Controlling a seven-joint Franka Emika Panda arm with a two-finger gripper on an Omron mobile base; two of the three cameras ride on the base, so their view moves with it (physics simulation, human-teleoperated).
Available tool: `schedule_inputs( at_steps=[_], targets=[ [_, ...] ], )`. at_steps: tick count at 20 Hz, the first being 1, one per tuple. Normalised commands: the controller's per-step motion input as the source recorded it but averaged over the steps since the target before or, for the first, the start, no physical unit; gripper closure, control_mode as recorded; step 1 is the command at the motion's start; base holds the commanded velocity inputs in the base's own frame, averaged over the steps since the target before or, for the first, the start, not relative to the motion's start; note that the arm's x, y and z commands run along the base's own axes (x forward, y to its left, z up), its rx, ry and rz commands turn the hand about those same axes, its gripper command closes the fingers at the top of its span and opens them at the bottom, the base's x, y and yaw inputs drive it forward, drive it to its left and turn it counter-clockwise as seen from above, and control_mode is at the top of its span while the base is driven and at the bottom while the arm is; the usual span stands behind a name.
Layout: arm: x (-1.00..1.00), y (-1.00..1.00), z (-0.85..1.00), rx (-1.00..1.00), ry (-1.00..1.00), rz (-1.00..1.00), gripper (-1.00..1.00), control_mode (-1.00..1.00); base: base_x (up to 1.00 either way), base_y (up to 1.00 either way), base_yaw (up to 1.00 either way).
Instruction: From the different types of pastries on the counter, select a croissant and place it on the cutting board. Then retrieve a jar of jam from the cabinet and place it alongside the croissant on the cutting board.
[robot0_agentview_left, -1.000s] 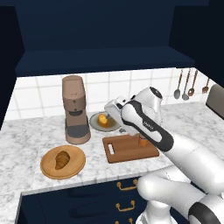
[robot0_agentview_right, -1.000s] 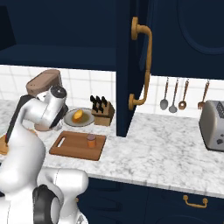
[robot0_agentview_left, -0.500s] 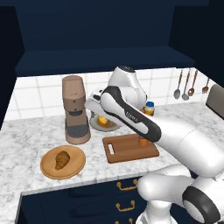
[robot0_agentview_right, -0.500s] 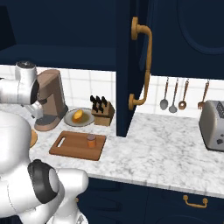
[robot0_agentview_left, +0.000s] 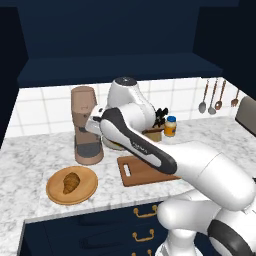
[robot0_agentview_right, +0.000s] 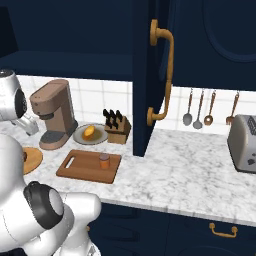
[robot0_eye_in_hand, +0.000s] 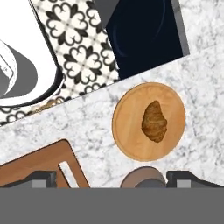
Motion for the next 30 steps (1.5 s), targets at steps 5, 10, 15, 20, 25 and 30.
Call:
schedule_inputs(
  at_steps=[5, 10, 15, 20, 25, 30],
  targets=[
    [0.24, 0.07, -0.34, 0.01, 0.07, 0.15, -1.0, -1.0, 0.0, 0.0, 0.0],
    [-0.08, 0.36, -0.5, -0.07, -0.01, 0.27, -1.0, -1.0, 0.0, 0.0, 0.0],
    [0.05, 0.3, -0.52, -0.05, 0.0, 0.23, -1.0, -1.0, 0.0, 0.0, 0.0],
    [0.08, 0.32, -0.35, -0.01, -0.06, 0.19, -1.0, -1.0, 0.0, 0.0, 0.0],
    [0.02, 0.52, -0.11, 0.0, -0.02, 0.18, -1.0, -1.0, 0.0, 0.0, 0.0],
    [0.45, 0.15, -0.35, -0.01, -0.06, 0.1, -1.0, -1.0, 0.0, 0.0, 0.0]
  ],
)
